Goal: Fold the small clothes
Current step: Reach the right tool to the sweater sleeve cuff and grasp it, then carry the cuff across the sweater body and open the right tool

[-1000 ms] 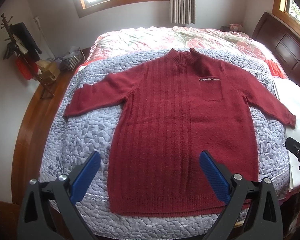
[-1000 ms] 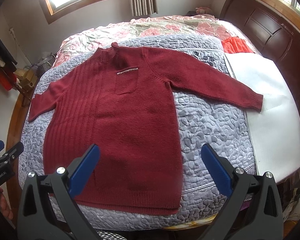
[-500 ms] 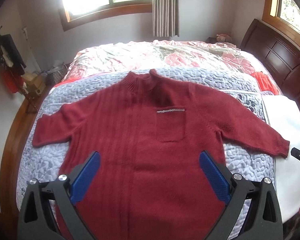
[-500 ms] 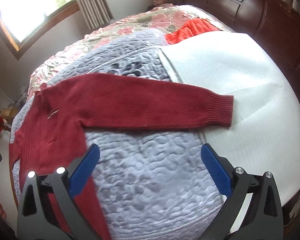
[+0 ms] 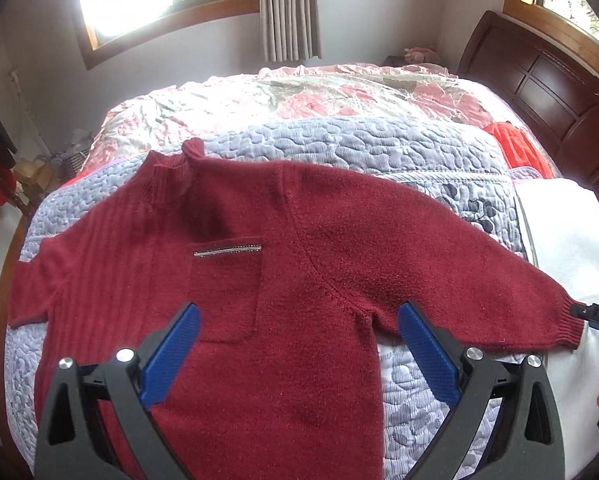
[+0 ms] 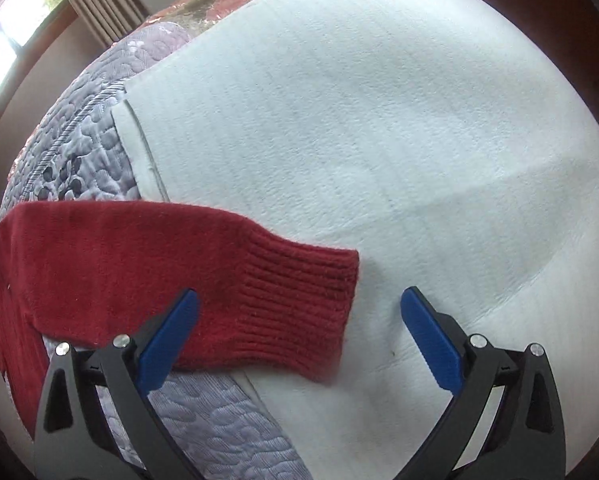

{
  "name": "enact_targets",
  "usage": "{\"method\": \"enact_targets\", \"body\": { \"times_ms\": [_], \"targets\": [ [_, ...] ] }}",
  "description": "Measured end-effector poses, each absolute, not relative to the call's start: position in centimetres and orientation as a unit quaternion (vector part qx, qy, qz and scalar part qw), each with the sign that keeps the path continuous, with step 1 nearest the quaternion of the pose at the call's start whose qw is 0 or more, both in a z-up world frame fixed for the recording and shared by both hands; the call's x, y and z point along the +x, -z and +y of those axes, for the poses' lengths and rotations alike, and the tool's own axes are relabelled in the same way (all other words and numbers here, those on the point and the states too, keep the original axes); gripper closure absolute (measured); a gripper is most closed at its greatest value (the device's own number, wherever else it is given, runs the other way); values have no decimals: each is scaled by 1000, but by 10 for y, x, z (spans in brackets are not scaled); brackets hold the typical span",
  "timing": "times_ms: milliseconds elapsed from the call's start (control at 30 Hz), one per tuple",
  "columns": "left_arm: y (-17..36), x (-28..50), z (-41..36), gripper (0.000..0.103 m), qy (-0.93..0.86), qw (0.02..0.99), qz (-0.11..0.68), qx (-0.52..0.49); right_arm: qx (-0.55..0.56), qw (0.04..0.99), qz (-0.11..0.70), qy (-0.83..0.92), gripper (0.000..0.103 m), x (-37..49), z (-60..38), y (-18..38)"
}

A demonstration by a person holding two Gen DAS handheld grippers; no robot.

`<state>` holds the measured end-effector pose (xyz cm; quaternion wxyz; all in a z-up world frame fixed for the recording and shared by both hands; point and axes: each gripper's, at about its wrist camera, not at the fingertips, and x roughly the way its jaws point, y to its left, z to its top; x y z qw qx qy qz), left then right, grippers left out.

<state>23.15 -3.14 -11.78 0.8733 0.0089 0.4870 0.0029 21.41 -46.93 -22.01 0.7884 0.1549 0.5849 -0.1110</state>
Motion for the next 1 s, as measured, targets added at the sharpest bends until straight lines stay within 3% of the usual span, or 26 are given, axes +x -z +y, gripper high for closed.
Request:
{"method": "enact_targets", "body": {
  "times_ms": [67, 167, 267, 300, 333, 633, 1000],
  "targets": [
    [122, 234, -25, 4, -12, 873, 487, 9, 133, 793, 584, 109, 4, 217, -465, 220],
    [126, 238, -10, 4, -27, 868, 496, 0, 95, 797, 585, 118, 27, 220, -458, 221],
    [128, 241, 6, 4, -41, 868, 495, -8, 68, 798, 587, 117, 57, 225, -454, 221],
    [128, 242, 11, 4, -46, 868, 495, -7, 61, 797, 589, 118, 83, 227, -454, 220],
    [129, 242, 15, 4, -50, 867, 495, -5, 66, 794, 594, 110, 91, 229, -454, 220],
    [135, 236, 81, 4, -98, 862, 498, 1, 73, 832, 550, 19, 92, 226, -391, 150],
    [149, 224, 162, 4, -128, 851, 509, -20, 59, 837, 512, -186, 92, 283, -173, 102]
  ]
}}
